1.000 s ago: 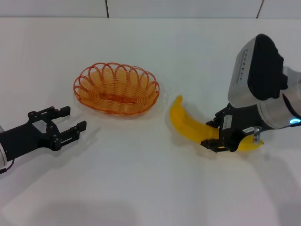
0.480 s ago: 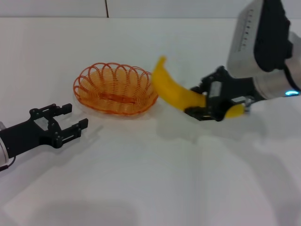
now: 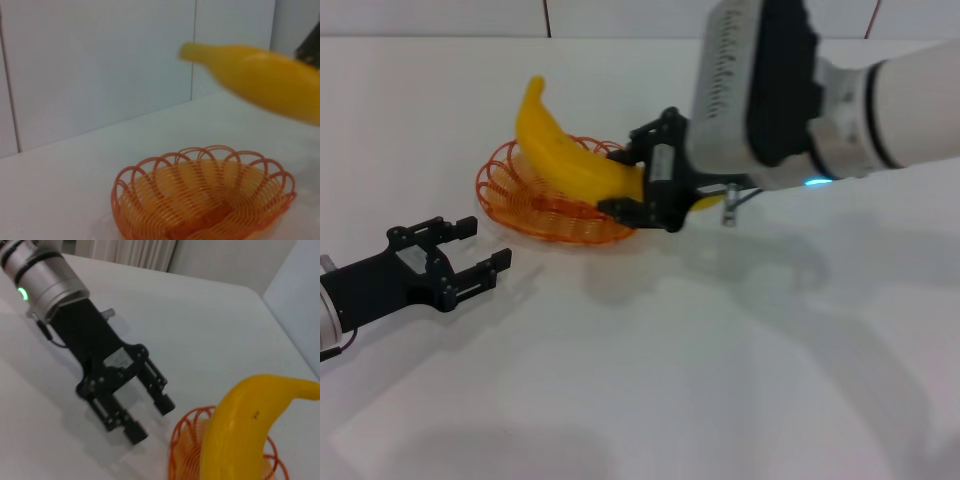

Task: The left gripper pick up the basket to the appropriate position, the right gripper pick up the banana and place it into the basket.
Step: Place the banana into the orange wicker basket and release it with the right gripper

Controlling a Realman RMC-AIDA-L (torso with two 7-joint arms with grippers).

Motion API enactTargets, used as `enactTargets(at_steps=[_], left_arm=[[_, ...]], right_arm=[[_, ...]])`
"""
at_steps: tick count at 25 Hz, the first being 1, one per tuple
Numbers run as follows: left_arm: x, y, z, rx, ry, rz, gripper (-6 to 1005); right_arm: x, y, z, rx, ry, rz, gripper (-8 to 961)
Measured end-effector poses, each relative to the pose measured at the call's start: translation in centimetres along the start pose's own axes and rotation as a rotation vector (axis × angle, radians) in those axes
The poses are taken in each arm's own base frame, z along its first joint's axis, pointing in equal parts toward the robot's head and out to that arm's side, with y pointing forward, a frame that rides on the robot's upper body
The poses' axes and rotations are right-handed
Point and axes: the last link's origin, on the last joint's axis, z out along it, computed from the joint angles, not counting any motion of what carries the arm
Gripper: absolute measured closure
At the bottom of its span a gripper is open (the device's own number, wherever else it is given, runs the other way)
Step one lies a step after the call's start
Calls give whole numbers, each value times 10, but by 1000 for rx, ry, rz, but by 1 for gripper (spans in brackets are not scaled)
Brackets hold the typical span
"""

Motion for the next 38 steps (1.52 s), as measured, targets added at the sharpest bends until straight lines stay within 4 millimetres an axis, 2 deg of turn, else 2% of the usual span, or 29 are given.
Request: enactTargets(at_steps=[6,13,27,38], left_arm=[[0,1,1,-4,-1,5,349],[-1,1,1,-2,-2,2,349],[-1,2,3,-6,-2,-2,349],[-1,3,3,-9,-1,0,348]], right_arm=[[-6,2,35,11,8,-36,475],[-10,9,59,73,-15,-101,475],[2,4,72,91,39,-135,473],[2,5,74,85,46,-144,472]])
